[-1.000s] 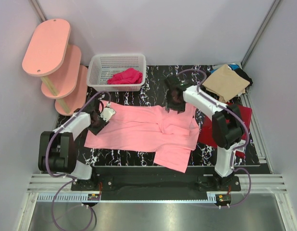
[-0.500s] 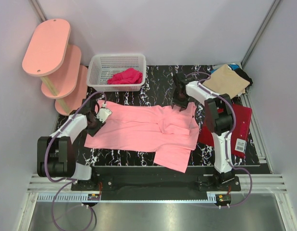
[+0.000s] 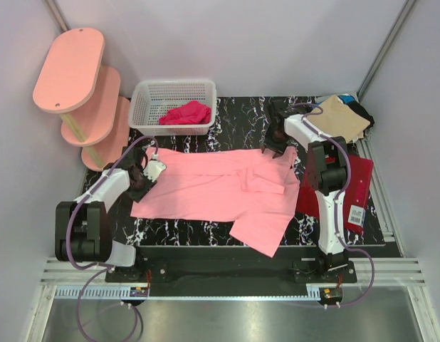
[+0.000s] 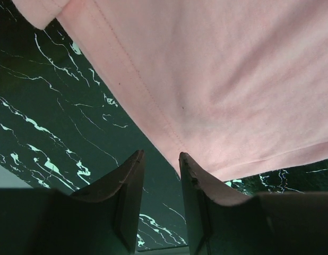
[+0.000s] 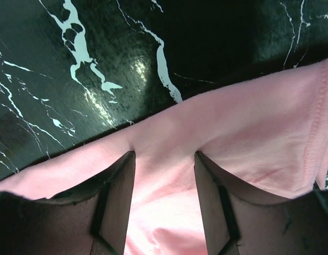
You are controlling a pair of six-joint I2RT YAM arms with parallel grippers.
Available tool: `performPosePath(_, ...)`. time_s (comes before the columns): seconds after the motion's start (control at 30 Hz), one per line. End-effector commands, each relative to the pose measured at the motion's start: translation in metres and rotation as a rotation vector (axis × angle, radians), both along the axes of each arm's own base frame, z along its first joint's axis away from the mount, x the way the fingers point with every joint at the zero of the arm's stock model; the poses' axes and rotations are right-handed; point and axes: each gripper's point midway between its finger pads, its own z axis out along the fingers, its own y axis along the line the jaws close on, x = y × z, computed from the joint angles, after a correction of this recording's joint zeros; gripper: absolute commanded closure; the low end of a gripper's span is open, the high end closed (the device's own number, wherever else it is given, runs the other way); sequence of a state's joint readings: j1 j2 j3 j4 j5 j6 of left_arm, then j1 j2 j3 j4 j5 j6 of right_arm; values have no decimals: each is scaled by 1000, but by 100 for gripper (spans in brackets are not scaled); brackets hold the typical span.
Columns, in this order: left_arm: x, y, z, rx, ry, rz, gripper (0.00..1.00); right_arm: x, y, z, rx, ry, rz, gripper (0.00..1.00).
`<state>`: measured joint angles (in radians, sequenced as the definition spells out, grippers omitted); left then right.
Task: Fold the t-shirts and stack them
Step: Fold the flattened tshirt in 1/3 of the way, then grap the side of the flattened tshirt closest away from the robot with both arms
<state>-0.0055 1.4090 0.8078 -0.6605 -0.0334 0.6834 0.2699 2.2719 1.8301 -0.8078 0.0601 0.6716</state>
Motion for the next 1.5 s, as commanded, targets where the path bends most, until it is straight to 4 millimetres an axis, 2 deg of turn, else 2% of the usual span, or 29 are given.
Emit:
performPosePath(0.0, 7, -3, -1, -24, -9, 8, 62, -5, 0, -32, 5, 65, 27, 44)
performPosePath(0.17, 26, -6, 2, -50, -27, 70, 63, -2, 1, -26, 4, 49, 50, 43)
performPosePath(0.27, 39, -16, 14, -111, -57, 98, 63, 10, 1, -5, -1, -9, 52, 41)
performPosePath(0.33, 48, -12, 34, -155, -114, 142, 63, 19, -5, 15, -30, -62, 36, 41)
performPosePath(0.37, 48, -11, 41, -171, -124, 153, 63, 25, -9, 37, -48, -113, 21, 40)
performPosePath(0.4, 53, -9, 59, -187, -176, 168, 62, 27, -9, 51, -55, -147, 15, 40)
performPosePath(0.43, 52, -4, 69, -212, -197, 187, 62, 28, -9, 66, -69, -183, 14, 40)
performPosePath(0.47, 48, -3, 78, -228, -202, 195, 61, 29, -13, 98, -99, -253, 0, 39)
performPosePath(0.5, 44, -2, 93, -240, -241, 191, 61, 25, -11, 112, -108, -282, 7, 39)
performPosePath(0.53, 39, -2, 99, -251, -251, 186, 60, 18, 0, 124, -113, -307, 34, 37)
performPosePath(0.57, 29, -4, 102, -252, -242, 175, 59, 11, 1, 153, -107, -364, 36, 36)
performPosePath(0.6, 19, -6, 111, -247, -272, 144, 56, -4, 5, 152, -105, -351, 51, 35)
performPosePath(0.63, 11, -9, 112, -251, -273, 127, 56, -19, 16, 173, -76, -390, 74, 32)
performPosePath(0.67, -3, -10, 105, -248, -240, 122, 55, -33, 24, 174, -55, -383, 108, 31)
performPosePath(0.7, -11, -11, 107, -236, -250, 86, 54, -55, 23, 154, -61, -324, 131, 31)
performPosePath(0.73, -19, -11, 103, -227, -233, 69, 54, -76, 34, 167, -19, -349, 163, 31)
performPosePath(0.77, -32, -11, 89, -218, -185, 60, 54, -95, 40, 161, 14, -321, 196, 31)
performPosePath(0.8, -37, -9, 86, -199, -183, 38, 54, -124, 37, 133, 9, -243, 206, 32)
performPosePath(0.83, -42, -8, 79, -187, -162, 30, 54, -143, 39, 141, 38, -259, 225, 32)
performPosePath(0.87, -51, -9, 67, -183, -124, 23, 54, -164, 47, 133, 70, -227, 261, 33)
performPosePath(0.9, -54, -10, 60, -174, -100, 4, 55, -190, 41, 109, 65, -149, 262, 33)
performPosePath(0.97, -61, -9, 49, -156, -59, -9, 55, -222, 38, 106, 114, -100, 279, 33)
performPosePath(1.0, -63, -8, 44, -148, -39, -23, 55, -242, 32, 91, 122, -41, 270, 33)
performPosePath(1.03, -61, -9, 41, -139, -37, -35, 55, -253, 30, 93, 140, -37, 270, 33)
performPosePath(1.1, -63, -8, 33, -126, -16, -47, 55, -273, 28, 84, 156, 14, 267, 32)
performPosePath(1.3, -55, -1, 16, -73, -7, -56, 57, -310, 31, 66, 185, 133, 276, 32)
performPosePath(1.47, -46, 3, 7, -51, -22, -52, 57, -328, 25, 55, 165, 190, 280, 31)
